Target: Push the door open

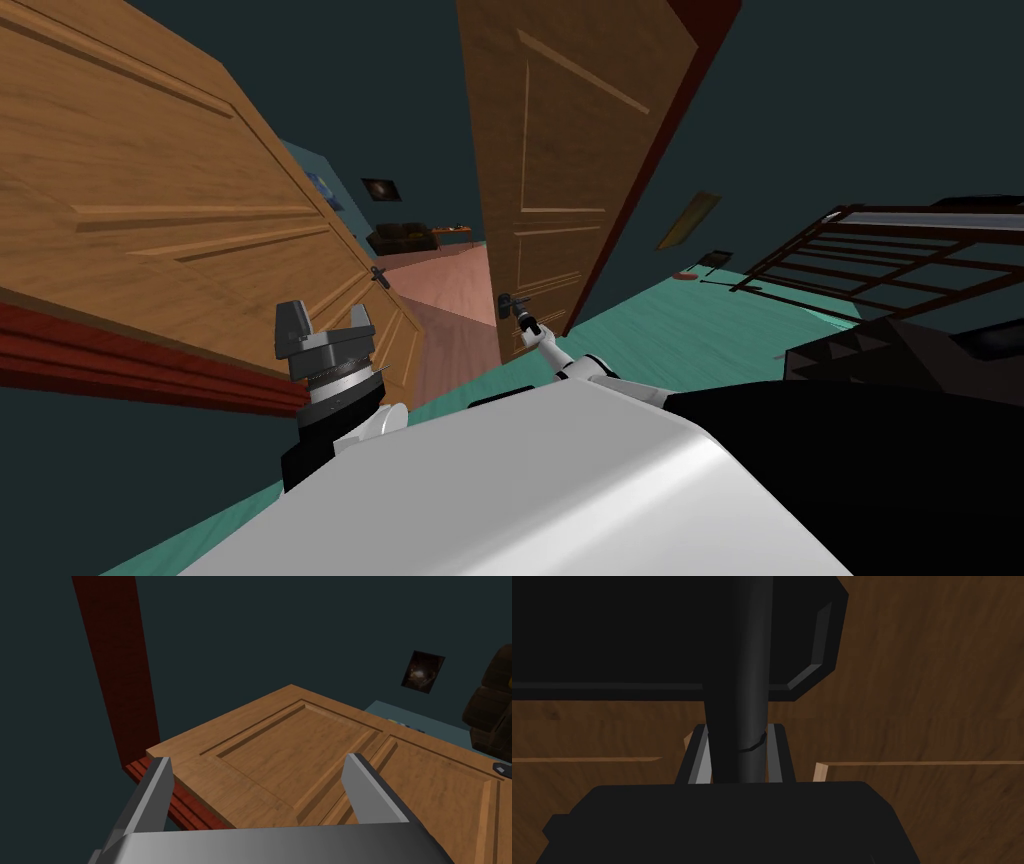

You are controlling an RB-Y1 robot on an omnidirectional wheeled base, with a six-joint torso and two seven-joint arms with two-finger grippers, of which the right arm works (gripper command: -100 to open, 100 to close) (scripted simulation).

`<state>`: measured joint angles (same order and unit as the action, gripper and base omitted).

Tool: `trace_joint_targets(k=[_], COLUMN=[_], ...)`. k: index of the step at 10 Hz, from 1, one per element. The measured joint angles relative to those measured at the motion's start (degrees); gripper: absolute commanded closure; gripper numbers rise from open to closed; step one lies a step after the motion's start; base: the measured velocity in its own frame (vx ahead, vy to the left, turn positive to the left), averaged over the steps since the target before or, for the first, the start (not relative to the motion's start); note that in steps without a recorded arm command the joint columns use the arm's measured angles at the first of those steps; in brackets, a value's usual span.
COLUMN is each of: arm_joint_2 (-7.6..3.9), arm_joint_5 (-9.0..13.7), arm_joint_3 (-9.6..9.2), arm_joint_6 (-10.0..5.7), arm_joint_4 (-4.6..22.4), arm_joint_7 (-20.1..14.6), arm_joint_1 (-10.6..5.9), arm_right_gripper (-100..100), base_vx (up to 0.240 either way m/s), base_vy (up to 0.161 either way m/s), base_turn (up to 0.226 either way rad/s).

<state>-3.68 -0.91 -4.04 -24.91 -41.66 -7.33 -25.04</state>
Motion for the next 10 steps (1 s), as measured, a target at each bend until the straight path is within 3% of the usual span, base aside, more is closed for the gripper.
trace_joint_targets(k=[4,7,8,9,10], arm_joint_2=[-0.41,-0.91,-1.25,-2.00,-2.00], arm_joint_5=[0.57,0.88,1.08,1.41,1.40], arm_joint_3=[1.61,2.71,3.23,3.87,4.20], arm_joint_6=[-1.29,-0.09,-0.23,-2.04,-1.43], arm_joint_4=[3.03,1.01,1.78,5.14,2.95], arm_joint_7=[0.49,0.90,0.93,0.70,0.93], arm_joint_1=[-1.79,-0.75,-1.19,-2.80,-1.49], arm_right_gripper=[100,100,100,100,100], base_vx=[0.143,0.162,0.139,0.113,0.136], base_vy=[0.076,0.113,0.135,0.091,0.102], base_turn=[-0.032,-0.060,-0.074,-0.049,-0.054])
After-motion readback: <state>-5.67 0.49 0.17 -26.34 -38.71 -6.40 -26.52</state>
